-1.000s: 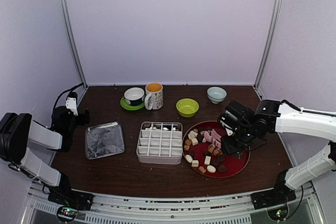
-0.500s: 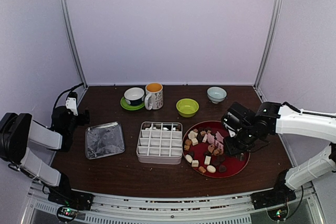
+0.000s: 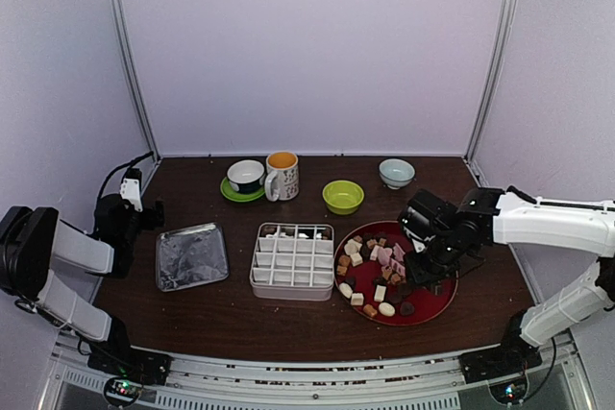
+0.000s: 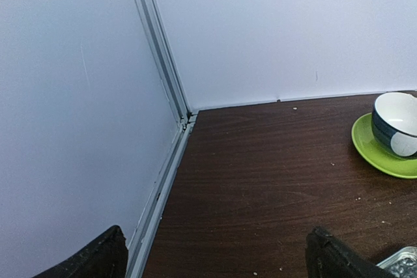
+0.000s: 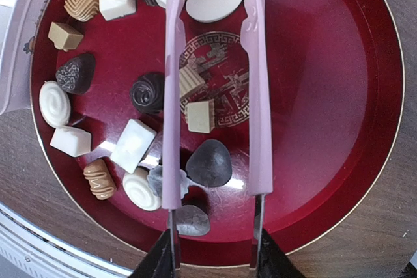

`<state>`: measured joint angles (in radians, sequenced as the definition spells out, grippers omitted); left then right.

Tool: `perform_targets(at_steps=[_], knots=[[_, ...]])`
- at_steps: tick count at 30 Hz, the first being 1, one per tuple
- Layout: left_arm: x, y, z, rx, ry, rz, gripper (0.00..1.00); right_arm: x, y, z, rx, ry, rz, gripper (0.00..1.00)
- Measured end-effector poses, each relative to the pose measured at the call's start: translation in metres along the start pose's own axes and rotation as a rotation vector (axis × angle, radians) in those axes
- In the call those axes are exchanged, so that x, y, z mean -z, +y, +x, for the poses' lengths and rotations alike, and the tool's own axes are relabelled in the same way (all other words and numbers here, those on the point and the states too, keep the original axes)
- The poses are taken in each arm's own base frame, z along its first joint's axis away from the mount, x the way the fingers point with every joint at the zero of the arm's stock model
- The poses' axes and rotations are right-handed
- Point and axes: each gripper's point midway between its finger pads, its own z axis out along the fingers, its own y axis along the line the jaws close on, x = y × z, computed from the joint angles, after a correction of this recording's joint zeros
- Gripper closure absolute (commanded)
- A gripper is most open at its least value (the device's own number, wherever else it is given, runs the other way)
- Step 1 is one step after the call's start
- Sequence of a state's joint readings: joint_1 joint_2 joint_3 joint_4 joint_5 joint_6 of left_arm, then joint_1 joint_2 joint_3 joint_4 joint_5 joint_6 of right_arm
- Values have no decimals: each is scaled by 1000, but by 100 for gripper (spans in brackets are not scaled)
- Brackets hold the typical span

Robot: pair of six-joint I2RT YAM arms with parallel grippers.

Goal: Pack the chocolate
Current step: Pick up the fake chocolate from the plate.

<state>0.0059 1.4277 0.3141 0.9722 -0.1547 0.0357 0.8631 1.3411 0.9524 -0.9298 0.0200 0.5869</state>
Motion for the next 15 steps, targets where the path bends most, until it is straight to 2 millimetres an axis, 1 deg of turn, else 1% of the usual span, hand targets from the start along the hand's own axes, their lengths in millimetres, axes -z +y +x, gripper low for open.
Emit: perform_targets(at_steps=[5,8,15], knots=[[0,0,0,0,0,0,2,-5,-1,-5,-6,2,6,65],[0,0,0,0,0,0,2,-7,-2,-8,-5,5,12,68],[0,0,0,0,0,0,2,-5,-1,-21,1,-12,14,72]])
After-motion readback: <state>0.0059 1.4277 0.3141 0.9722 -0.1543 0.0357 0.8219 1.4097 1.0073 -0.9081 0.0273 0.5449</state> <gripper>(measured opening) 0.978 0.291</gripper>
